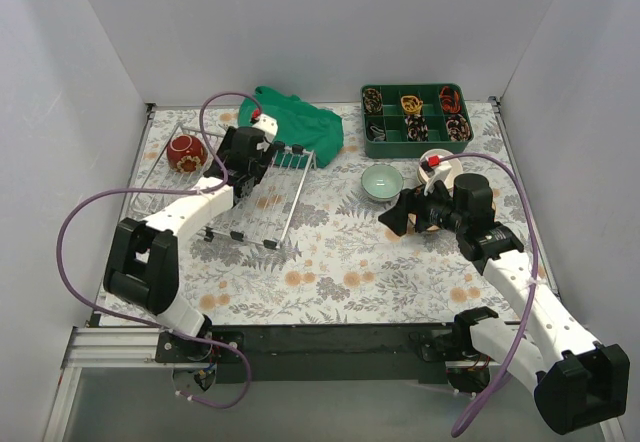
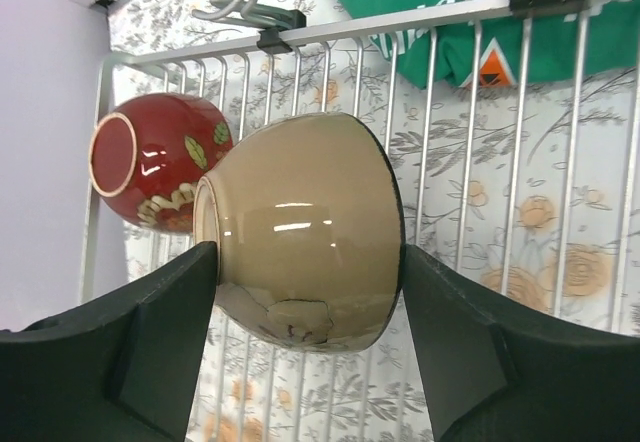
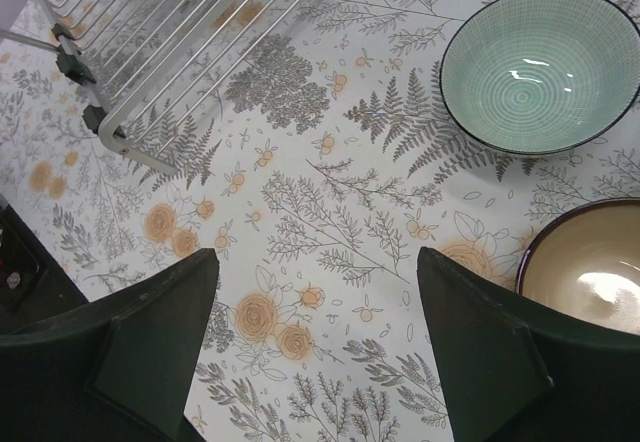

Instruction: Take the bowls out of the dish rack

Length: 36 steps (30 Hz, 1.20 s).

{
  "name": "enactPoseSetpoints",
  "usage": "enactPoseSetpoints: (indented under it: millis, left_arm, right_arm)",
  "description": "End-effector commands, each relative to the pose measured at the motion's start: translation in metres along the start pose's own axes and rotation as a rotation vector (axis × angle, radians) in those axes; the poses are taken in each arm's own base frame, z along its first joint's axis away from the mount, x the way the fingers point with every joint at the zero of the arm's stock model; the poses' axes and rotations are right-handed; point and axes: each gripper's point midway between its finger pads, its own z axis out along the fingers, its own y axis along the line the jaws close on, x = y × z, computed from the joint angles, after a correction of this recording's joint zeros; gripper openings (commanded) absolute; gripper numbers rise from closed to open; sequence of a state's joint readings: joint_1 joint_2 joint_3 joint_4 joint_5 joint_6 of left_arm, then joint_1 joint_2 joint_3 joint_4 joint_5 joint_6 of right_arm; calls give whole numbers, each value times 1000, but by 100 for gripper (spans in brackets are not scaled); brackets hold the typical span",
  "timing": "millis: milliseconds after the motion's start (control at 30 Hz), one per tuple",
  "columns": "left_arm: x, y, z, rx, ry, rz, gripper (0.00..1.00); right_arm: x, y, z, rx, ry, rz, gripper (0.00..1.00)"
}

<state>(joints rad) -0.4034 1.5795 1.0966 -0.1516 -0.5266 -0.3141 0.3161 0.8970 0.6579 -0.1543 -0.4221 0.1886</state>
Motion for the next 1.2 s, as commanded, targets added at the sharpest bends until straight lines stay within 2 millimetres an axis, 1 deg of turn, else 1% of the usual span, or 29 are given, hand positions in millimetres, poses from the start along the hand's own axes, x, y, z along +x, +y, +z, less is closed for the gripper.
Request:
enactPoseSetpoints:
  millis: [0, 67, 133, 200, 233, 300, 333, 367, 400, 533, 600, 633, 667, 733, 767, 800, 833, 867, 900, 933, 967, 1000, 1067, 1100, 1133, 1167]
  left_arm:
    - [-28, 6, -25, 30, -78, -219, 13]
    - [-31, 4, -31, 55, -83, -268, 12]
    - [-36, -1, -35, 89, -93, -348, 12]
    - [-41, -1, -42, 108, -102, -402, 12]
    - [-44, -4, -44, 125, -104, -452, 12]
    - [-48, -5, -50, 150, -110, -496, 11]
    - [-50, -6, -53, 160, -111, -545, 11]
    - [-53, -10, -56, 187, -117, -565, 10]
    - [-58, -8, -62, 199, -132, -596, 9]
    - [-69, -12, -76, 261, -157, -721, 6]
    - [-72, -15, -82, 295, -156, -780, 6]
    - [-74, -12, -87, 302, -168, -809, 6]
    - [-73, -14, -89, 310, -161, -852, 6]
    - [-81, -13, -101, 355, -193, -902, 5]
    - [-78, -16, -103, 373, -190, -924, 5]
    - [-83, -23, -110, 432, -190, -969, 5]
    - [-87, -25, -115, 464, -207, -995, 5]
    - [-92, -25, -123, 497, -225, -1032, 5]
    - [-88, -38, -128, 564, -196, -1073, 5]
    - [-94, -39, -133, 599, -216, -1105, 5]
    - [-96, -43, -141, 646, -217, -1126, 5]
    - [-92, -52, -144, 692, -183, -1172, 5]
    - [-95, -56, -154, 754, -192, -1212, 4]
    - [-91, -61, -155, 776, -177, -1231, 4]
    - [-92, -66, -160, 816, -156, -1265, 4]
    - [-96, -64, -166, 842, -176, -1282, 4]
  right_arm:
    - [-8, 21, 3, -111, -26, -18, 88]
    - [-3, 26, 6, -146, -13, -13, 88]
    - [-3, 33, 9, -175, -19, -25, 88]
    - [1, 41, 13, -203, -8, -30, 88]
    - [-4, 45, 15, -220, -28, -44, 88]
    - [1, 53, 19, -250, -16, -37, 88]
    - [-2, 57, 21, -267, -35, -47, 88]
    - [0, 59, 24, -278, -30, -41, 88]
    - [2, 66, 26, -301, -30, -43, 88]
    - [-1, 83, 35, -354, -46, -57, 88]
    - [-6, 91, 39, -379, -63, -77, 88]
    - [-9, 94, 40, -386, -72, -85, 88]
    - [-11, 96, 44, -391, -85, -95, 88]
    - [-17, 105, 46, -414, -101, -110, 88]
    - [-17, 106, 49, -421, -101, -116, 88]
    - [-22, 113, 50, -440, -120, -133, 88]
    - [-27, 116, 51, -449, -133, -142, 88]
    - [-28, 118, 54, -457, -138, -153, 88]
    - [-31, 123, 55, -472, -153, -167, 88]
    - [-37, 128, 56, -482, -169, -182, 88]
    - [-38, 129, 59, -485, -168, -188, 88]
    - [-40, 134, 61, -497, -177, -205, 88]
    - [-47, 137, 66, -503, -189, -224, 88]
    - [-49, 140, 67, -509, -196, -241, 88]
    - [-53, 142, 71, -511, -202, -249, 88]
    - [-55, 146, 72, -518, -204, -261, 88]
